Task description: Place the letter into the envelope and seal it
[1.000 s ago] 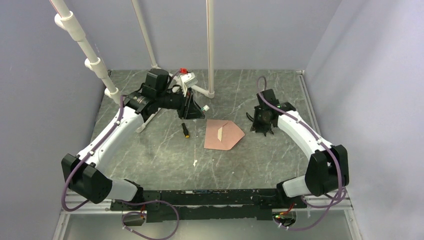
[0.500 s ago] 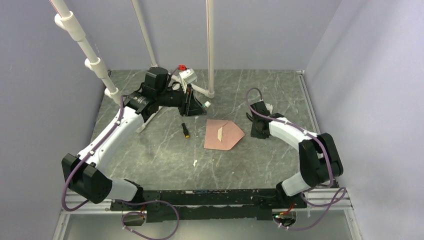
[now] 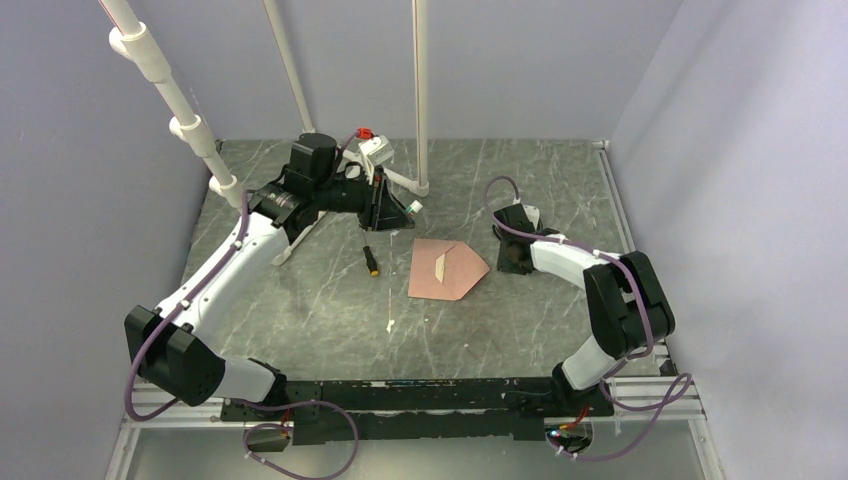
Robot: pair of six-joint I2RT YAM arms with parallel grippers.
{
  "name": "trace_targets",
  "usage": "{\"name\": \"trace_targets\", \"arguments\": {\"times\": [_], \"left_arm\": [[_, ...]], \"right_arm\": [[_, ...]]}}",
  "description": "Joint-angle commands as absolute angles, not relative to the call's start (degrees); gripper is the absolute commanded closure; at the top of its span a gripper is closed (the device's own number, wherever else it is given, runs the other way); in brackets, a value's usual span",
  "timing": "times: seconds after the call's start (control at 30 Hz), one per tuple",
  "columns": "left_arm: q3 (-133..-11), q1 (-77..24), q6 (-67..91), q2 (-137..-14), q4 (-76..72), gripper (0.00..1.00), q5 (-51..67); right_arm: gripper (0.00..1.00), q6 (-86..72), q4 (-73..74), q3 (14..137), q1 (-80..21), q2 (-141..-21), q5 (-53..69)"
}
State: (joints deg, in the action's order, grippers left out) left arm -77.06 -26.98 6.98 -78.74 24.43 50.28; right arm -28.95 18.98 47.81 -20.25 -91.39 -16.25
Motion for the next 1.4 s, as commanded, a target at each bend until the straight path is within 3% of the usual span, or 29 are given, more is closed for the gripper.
{"name": "trace_targets", "arguments": {"times": [0.0, 0.17, 0.33, 0.5, 0.6, 0.7, 0.87, 0.93, 1.1, 1.37], "left_arm": [[-76.56, -27.07, 7.8, -78.54, 22.25, 0.98, 51.66], [-76.57, -27.07, 7.91, -78.32, 22.24, 0.98, 51.53], [-76.78, -27.07, 8.69, -78.32, 21.47, 0.98, 51.41], [-76.65, -27.07, 12.68, -77.93, 16.89, 0.97, 52.24], [-75.38, -27.05, 17.49, -77.26, 11.24, 0.98, 51.82], [-72.84, -27.15, 23.89, -76.18, 3.44, 0.98, 52.49], [-69.35, -27.24, 35.35, -74.87, -9.59, 0.98, 49.13], [-68.94, -27.25, 40.13, -74.43, -12.87, 0.98, 45.35], [-67.72, -27.33, 47.11, -73.26, -18.92, 0.98, 35.87], [-65.32, -27.33, 52.44, -72.06, -20.74, 0.97, 29.02]], "right_arm": [[0.74, -28.74, 18.53, 47.58, -20.3, -91.76, -16.59], [0.59, -28.73, 20.83, 48.91, -20.3, -90.19, -16.5], [0.5, -29.78, 26.3, 52.13, -20.18, -86.0, -17.0], [0.34, -31.96, 27.16, 53.27, -16.81, -73.15, -12.53], [0.3, -30.03, 22.52, 53.64, -15.4, -66.54, -3.68], [0.29, -28.6, 15.6, 55.64, -15.38, -62.97, 15.14], [0.28, -39.75, -9.08, 54.69, -17.17, -60.35, 38.5], [0.27, -41.39, -13.28, 55.03, -20.06, -59.77, 38.24], [0.26, -37.59, -6.53, 61.47, -29.69, -62.13, 28.52], [0.3, -39.21, -5.74, 66.51, -34.94, -67.6, 21.92]]}}
